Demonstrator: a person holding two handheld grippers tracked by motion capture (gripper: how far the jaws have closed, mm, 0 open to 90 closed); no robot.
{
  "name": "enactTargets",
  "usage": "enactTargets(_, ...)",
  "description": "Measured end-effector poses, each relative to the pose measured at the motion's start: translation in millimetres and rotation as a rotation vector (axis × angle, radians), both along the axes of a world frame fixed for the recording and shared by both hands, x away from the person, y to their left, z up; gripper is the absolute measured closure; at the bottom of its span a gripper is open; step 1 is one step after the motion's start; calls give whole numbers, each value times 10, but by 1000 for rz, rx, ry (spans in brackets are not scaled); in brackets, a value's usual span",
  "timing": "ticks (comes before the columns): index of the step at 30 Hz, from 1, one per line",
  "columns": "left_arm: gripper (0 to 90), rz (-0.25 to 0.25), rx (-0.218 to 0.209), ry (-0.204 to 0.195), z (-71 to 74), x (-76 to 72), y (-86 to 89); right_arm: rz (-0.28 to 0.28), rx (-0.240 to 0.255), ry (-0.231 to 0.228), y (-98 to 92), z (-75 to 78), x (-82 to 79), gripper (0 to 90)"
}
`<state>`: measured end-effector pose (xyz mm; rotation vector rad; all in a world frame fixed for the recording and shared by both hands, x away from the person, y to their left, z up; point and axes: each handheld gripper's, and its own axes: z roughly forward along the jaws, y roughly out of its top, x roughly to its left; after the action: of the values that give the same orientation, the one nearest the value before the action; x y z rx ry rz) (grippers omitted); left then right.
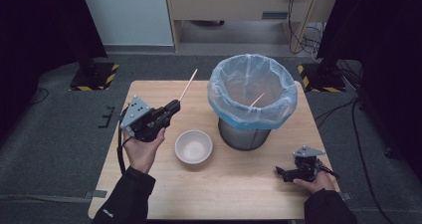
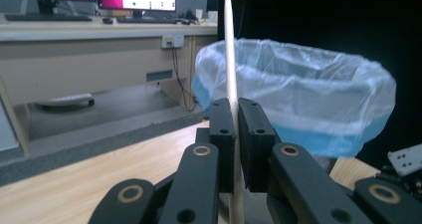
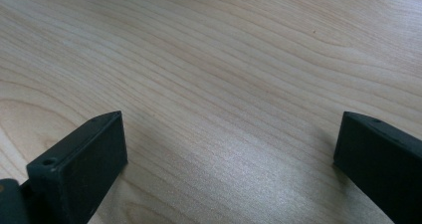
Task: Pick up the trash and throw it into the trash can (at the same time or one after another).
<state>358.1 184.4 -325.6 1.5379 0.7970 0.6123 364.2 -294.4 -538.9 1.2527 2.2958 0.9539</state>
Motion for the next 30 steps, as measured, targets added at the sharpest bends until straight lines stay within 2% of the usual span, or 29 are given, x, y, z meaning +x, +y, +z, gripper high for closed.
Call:
enactTargets(24,853,-38,-32,-85,387,217,-415,0,0,0,0,0,0,6)
enactTargets(30,853,-53,-31,-91,453,292,-545,0,0,0,0,0,0,6)
